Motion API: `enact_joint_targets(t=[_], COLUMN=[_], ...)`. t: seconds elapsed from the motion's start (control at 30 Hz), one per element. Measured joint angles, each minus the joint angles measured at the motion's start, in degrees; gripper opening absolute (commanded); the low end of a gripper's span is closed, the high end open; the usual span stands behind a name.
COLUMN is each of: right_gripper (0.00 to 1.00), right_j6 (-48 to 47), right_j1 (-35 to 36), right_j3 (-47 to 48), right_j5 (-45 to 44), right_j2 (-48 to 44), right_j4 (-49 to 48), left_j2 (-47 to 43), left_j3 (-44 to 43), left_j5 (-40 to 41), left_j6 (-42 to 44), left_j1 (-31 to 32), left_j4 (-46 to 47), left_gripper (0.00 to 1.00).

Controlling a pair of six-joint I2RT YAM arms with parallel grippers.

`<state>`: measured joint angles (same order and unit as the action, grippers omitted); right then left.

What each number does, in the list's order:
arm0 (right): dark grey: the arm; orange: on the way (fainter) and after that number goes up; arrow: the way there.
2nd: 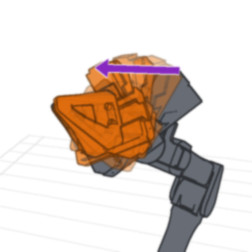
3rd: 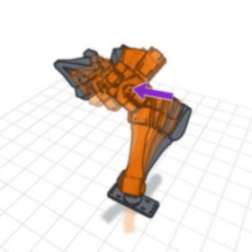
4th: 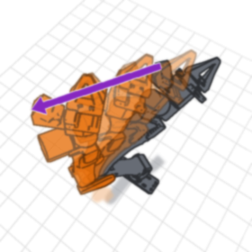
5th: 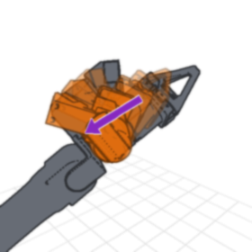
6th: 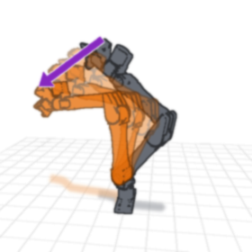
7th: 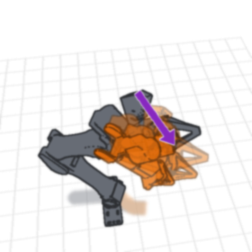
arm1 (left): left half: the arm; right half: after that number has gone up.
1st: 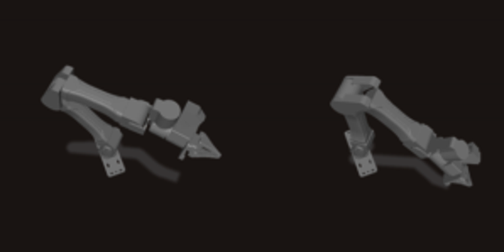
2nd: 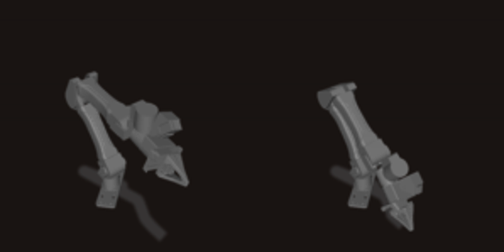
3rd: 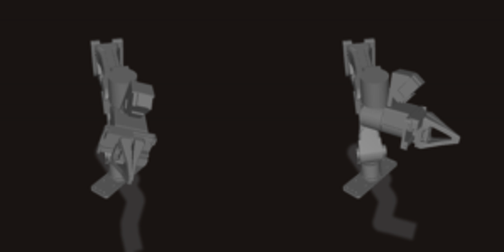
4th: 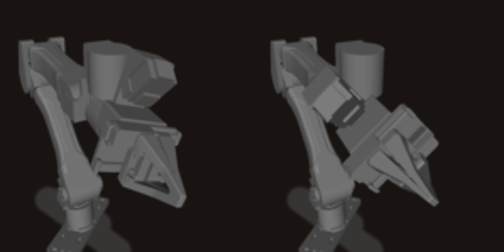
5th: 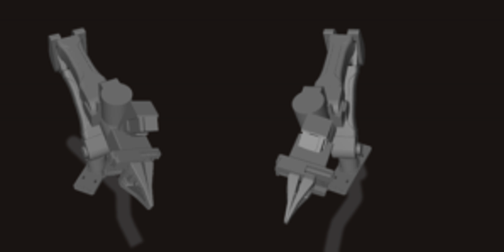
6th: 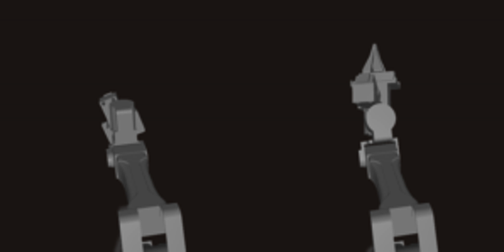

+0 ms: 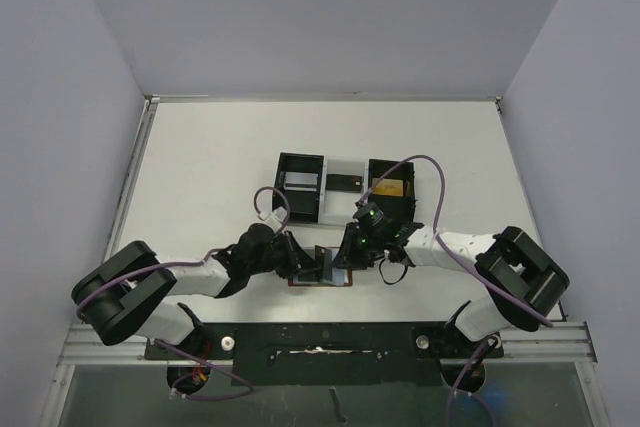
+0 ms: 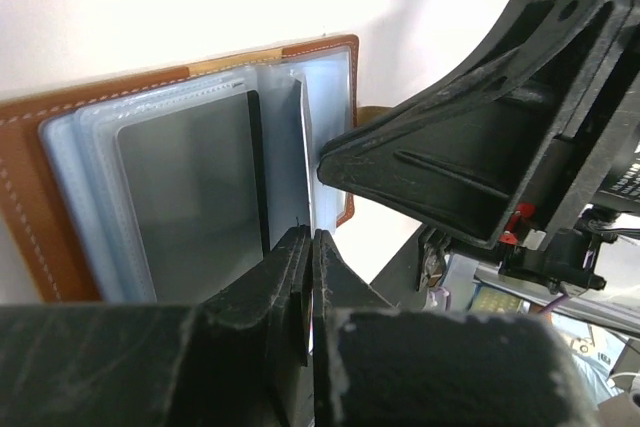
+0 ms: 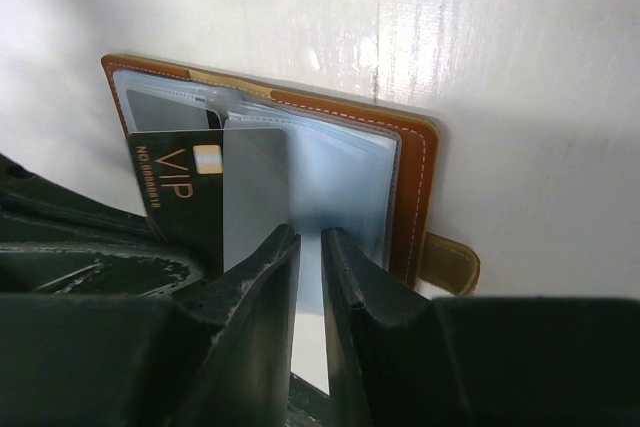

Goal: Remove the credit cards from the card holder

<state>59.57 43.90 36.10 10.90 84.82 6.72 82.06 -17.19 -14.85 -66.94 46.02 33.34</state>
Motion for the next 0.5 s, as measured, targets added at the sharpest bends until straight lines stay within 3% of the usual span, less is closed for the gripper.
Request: enact_joint_targets(t=[0.5], right_gripper=[0.22], right_j6=[-5.07], right_j1=[0.42], right_j3=[3.74], right_j5=[-3.04], right_j2=[-3.43], right_j4=[6.25], left_j2=[-12.41], left_j3=[-1.92], left_j5=[7.98], left_j6=[4.17], left_j1=[0.0], left_j4=[-15.52], left_gripper=[0.0])
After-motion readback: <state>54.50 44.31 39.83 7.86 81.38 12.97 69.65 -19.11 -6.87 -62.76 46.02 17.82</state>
